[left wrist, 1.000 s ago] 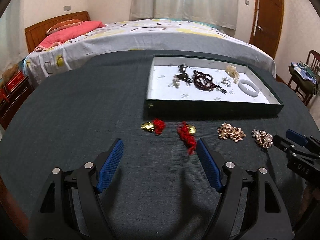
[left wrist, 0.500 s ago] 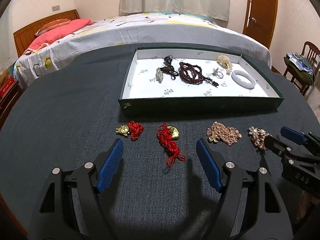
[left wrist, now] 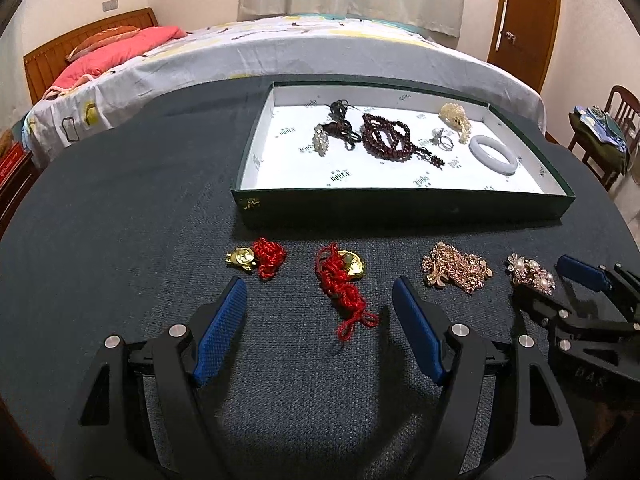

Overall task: Organize jewelry
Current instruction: 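Grasp the pearl flower brooch with the right tool while the left tool reaches the red tassel, then grasp the red tassel charm with the left tool and lift it while the right tool holds the brooch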

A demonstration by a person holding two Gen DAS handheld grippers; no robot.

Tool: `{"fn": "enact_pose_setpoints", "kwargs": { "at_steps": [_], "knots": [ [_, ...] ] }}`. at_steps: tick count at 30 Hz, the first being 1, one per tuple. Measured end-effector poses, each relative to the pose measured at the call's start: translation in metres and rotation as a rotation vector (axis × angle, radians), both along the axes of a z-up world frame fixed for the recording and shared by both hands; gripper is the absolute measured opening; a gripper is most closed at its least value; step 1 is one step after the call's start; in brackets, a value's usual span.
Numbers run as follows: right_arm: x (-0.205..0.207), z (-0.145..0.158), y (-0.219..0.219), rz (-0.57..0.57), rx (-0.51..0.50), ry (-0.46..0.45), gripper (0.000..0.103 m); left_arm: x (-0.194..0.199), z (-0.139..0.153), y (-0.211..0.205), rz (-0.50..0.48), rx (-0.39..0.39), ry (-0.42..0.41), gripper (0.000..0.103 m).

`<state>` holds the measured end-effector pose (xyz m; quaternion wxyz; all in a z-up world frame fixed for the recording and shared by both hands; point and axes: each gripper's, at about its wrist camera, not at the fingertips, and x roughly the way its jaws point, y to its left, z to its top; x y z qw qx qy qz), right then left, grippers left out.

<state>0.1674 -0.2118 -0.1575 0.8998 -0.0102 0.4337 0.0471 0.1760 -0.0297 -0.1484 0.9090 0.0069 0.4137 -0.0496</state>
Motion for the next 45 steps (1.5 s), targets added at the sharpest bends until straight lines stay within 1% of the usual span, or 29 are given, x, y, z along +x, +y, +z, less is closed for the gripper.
{"fn": "enact_pose_setpoints", "kwargs": {
  "at_steps": [3, 5, 7, 8, 9, 10, 12, 13, 14, 16, 24, 25, 26, 34, 41, 45],
  "knots": [
    [-0.001, 0.0, -0.001, 0.01, -0.009, 0.001, 0.07, 0.002, -0.003, -0.002, -0.005, 0.007, 0.015, 0.074],
    [-0.003, 0.001, -0.001, 0.019, -0.005, -0.008, 0.063, 0.003, -0.004, -0.003, -0.005, 0.004, 0.02, 0.074],
    [-0.005, 0.002, 0.0, 0.029, -0.004, -0.011, 0.049, 0.003, -0.004, -0.003, -0.006, -0.002, 0.025, 0.074],
    [-0.005, 0.002, 0.0, 0.032, -0.002, -0.009, 0.048, 0.003, -0.005, -0.003, -0.007, -0.003, 0.028, 0.074],
    [-0.005, 0.003, 0.0, 0.036, 0.003, -0.009, 0.045, 0.004, -0.005, -0.003, -0.008, -0.002, 0.03, 0.074],
    [-0.006, 0.003, -0.002, 0.037, 0.008, -0.011, 0.038, 0.005, -0.005, -0.004, -0.01, -0.002, 0.033, 0.074],
    [-0.006, 0.004, -0.003, 0.034, 0.015, -0.015, 0.035, 0.005, -0.006, -0.004, -0.01, -0.002, 0.035, 0.073],
    [-0.007, 0.004, -0.005, 0.033, 0.025, -0.016, 0.034, 0.005, -0.006, -0.004, -0.01, -0.003, 0.037, 0.071],
    [-0.007, 0.005, -0.005, 0.031, 0.03, -0.017, 0.034, 0.006, -0.007, -0.004, -0.011, -0.004, 0.042, 0.066],
    [-0.009, 0.007, -0.005, 0.032, 0.025, -0.026, 0.03, 0.007, -0.007, -0.004, -0.01, -0.002, 0.045, 0.063],
    [-0.009, 0.007, -0.007, 0.028, 0.044, -0.025, 0.03, 0.007, -0.007, -0.002, -0.009, 0.006, 0.036, 0.042],
    [-0.009, 0.008, -0.008, 0.026, 0.046, -0.027, 0.03, 0.007, -0.006, -0.002, -0.009, 0.006, 0.035, 0.038],
    [-0.01, 0.009, -0.009, 0.024, 0.048, -0.029, 0.03, 0.007, -0.006, -0.002, -0.011, 0.006, 0.034, 0.033],
    [-0.01, 0.012, -0.011, 0.021, 0.052, -0.034, 0.03, 0.006, -0.006, -0.003, -0.029, 0.002, 0.03, 0.012],
    [-0.011, 0.013, -0.011, 0.018, 0.053, -0.041, 0.03, 0.004, -0.004, 0.0, -0.021, -0.02, 0.023, 0.01],
    [-0.011, 0.014, -0.011, 0.017, 0.057, -0.045, 0.03, 0.001, -0.002, 0.001, -0.021, -0.015, 0.007, 0.01]
  ]
}}
